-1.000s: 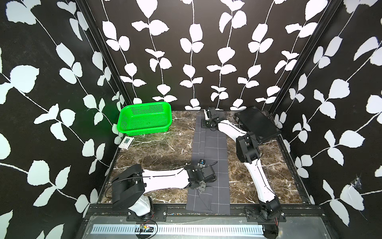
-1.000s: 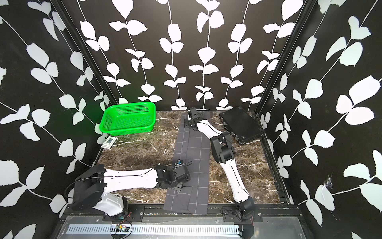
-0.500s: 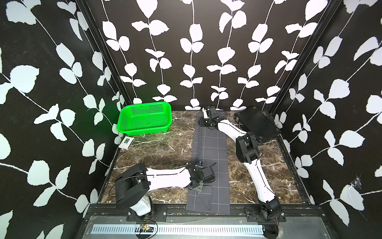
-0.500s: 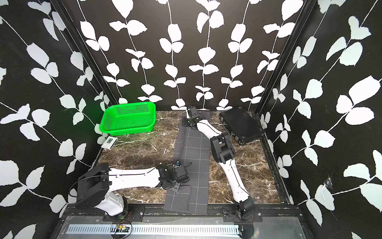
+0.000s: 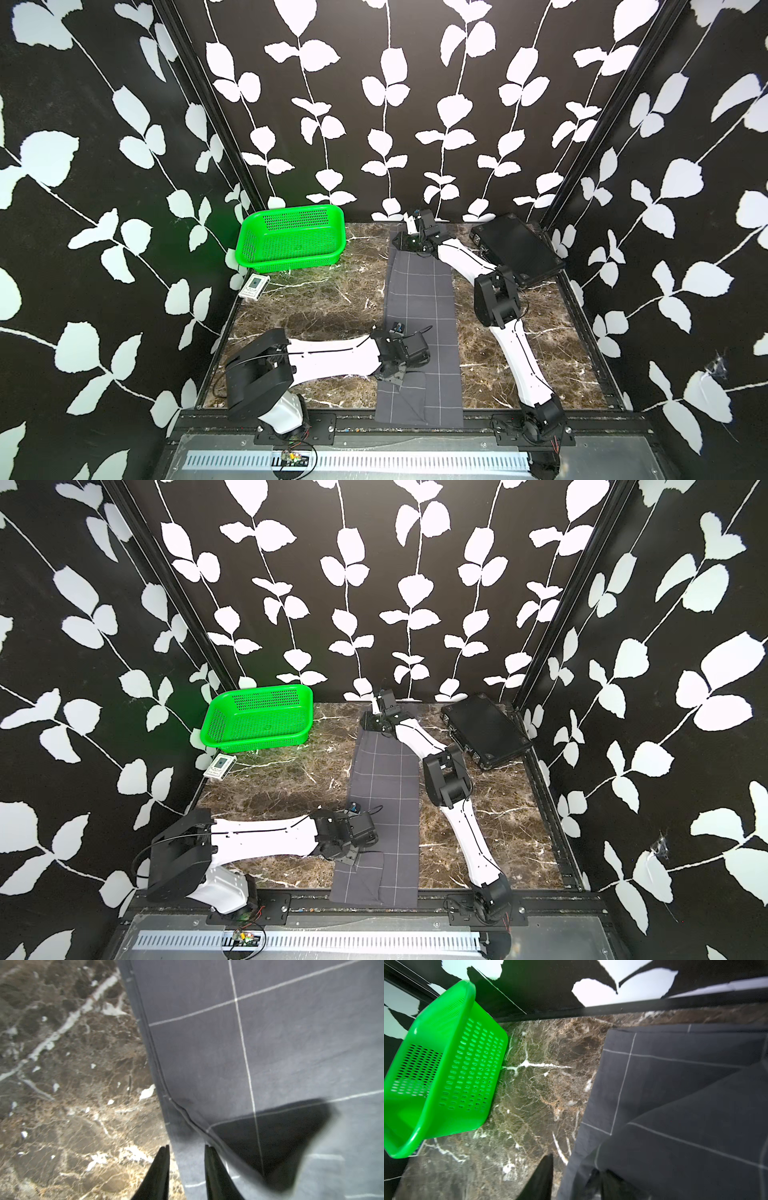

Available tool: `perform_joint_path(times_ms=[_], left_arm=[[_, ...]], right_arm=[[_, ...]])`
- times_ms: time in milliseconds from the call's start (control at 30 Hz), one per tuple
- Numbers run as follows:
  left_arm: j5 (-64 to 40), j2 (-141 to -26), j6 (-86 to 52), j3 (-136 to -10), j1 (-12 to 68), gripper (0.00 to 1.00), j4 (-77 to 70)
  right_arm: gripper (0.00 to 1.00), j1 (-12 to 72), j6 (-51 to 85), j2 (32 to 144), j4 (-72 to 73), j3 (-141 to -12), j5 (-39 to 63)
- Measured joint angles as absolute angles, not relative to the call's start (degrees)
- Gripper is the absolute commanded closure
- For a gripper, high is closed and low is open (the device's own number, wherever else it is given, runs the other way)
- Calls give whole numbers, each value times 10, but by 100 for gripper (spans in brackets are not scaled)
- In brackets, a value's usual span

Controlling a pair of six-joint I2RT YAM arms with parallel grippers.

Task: Roll up the pillowcase
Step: Fold the pillowcase.

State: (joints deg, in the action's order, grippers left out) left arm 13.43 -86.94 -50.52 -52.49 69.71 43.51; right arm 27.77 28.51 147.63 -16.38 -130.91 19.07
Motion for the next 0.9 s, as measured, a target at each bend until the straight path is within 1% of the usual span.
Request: perform_joint_path(times_ms=[100, 300, 567, 700, 767, 900], left_arm=[[136, -852, -507, -525, 693, 68, 438], [142, -840, -500, -529, 673, 64, 444], [134, -837, -457, -529, 610, 59, 390], [123, -855, -441, -529, 599, 58, 361], [114, -872, -436, -529, 599, 57, 349], [107, -896, -430, -529, 599, 59, 342]], right_arm=[[55, 278, 279, 1475, -181, -1317, 201], [50, 278, 279, 1456, -201, -1316, 228], [46, 279, 297, 1436, -208, -1305, 226], [44, 281, 297, 1443, -215, -1306, 203], [41, 280, 300, 1454, -213, -1312, 201], [37, 280, 306, 1474, -212, -1313, 201]])
